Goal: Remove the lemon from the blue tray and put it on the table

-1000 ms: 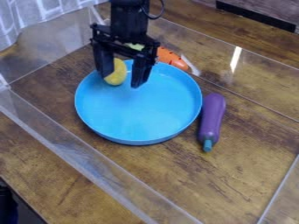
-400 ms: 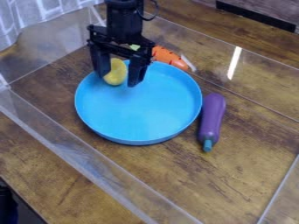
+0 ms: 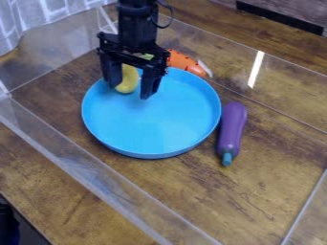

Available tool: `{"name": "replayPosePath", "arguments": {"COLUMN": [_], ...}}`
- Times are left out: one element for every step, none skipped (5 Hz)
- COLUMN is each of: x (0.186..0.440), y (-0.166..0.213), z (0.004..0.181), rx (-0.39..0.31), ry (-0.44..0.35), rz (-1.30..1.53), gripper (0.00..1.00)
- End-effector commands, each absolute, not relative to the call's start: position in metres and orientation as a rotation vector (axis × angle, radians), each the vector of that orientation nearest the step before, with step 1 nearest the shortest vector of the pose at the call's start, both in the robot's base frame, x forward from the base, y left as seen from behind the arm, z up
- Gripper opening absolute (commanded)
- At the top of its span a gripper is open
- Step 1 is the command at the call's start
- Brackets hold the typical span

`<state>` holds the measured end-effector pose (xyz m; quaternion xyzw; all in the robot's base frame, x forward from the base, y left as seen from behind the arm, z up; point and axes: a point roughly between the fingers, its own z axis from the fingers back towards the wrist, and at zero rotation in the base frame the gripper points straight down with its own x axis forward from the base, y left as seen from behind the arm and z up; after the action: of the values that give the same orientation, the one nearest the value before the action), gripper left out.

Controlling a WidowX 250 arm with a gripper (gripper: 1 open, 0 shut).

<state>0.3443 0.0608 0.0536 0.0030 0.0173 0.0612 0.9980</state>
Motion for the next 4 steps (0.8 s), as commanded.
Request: {"name": "replayPosePath", "arguments": {"x": [0.355, 0.358, 0.361, 0.366], "y": [0.072, 0.075, 0.078, 0.081], "z": [0.068, 0.067, 0.065, 0.062], "rx": [0.022, 0.028, 0.034, 0.043], "ry": [-0.032, -0.042, -0.051, -0.057], "rz": [0.14, 0.141, 0.142, 0.147], "gripper": [1.0, 1.0, 1.0, 1.0]}}
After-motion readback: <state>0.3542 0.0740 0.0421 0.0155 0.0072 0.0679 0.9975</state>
